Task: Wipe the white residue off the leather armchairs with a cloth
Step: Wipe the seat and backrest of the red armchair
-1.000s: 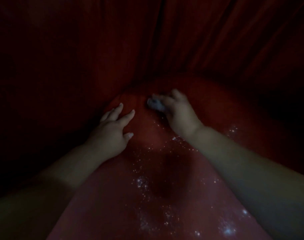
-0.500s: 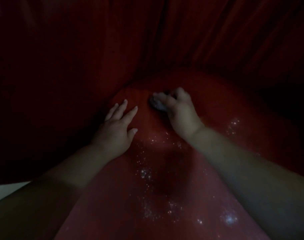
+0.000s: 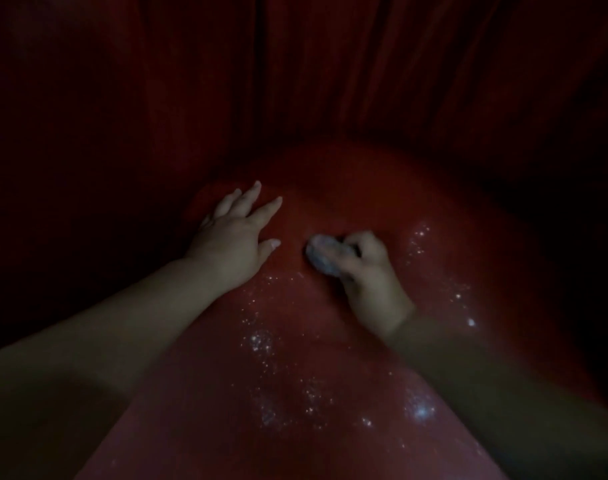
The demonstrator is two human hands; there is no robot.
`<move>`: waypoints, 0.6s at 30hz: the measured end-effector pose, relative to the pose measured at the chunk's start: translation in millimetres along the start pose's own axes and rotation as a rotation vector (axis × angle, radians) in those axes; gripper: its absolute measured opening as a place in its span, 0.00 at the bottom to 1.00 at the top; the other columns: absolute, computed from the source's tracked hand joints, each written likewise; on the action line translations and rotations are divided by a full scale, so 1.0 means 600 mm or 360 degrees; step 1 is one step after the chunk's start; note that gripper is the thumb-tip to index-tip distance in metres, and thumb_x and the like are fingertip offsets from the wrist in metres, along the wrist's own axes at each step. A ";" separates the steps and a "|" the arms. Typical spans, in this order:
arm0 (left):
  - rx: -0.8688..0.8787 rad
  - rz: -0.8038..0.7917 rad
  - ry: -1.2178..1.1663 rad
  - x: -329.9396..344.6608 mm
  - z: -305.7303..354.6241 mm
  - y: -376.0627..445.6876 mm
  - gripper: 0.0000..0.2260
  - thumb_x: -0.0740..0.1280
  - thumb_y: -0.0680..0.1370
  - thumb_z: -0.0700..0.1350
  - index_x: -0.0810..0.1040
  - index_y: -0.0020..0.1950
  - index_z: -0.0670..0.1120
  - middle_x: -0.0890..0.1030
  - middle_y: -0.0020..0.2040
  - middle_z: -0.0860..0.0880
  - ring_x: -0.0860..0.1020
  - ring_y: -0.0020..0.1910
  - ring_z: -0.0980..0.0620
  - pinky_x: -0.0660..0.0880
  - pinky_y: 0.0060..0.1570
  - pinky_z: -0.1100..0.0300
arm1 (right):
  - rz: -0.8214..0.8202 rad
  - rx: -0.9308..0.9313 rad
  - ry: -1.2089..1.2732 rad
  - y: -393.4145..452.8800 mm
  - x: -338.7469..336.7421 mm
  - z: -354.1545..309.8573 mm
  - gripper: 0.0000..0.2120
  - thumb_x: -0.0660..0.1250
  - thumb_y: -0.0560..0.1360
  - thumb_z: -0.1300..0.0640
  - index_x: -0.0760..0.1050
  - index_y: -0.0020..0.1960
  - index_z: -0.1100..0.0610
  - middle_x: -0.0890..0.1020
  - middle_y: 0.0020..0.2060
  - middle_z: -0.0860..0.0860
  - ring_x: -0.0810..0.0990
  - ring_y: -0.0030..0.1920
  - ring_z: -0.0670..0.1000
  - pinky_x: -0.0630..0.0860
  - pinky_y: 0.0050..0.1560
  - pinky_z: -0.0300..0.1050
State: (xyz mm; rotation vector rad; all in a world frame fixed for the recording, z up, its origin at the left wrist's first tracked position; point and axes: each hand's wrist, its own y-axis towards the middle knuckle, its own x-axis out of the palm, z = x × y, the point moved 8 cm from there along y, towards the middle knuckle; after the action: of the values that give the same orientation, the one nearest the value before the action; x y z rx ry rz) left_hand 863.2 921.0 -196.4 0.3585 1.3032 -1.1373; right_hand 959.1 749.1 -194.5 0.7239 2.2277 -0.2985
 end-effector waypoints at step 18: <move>0.0207 -0.0115 0.0160 0.036 0.136 0.095 0.37 0.65 0.74 0.63 0.49 0.77 0.62 0.42 0.79 0.53 0.41 0.77 0.43 0.45 0.74 0.44 | -0.0075 0.0001 -0.0159 -0.070 -0.078 0.074 0.15 0.64 0.74 0.63 0.78 0.57 0.48 0.76 0.48 0.50 0.75 0.49 0.53 0.72 0.47 0.44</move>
State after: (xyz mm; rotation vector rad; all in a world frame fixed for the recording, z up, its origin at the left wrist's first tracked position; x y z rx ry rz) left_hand 952.7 874.5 -211.8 0.4722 1.3420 -1.2826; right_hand 986.7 677.4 -191.0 0.6438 2.1523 -0.3513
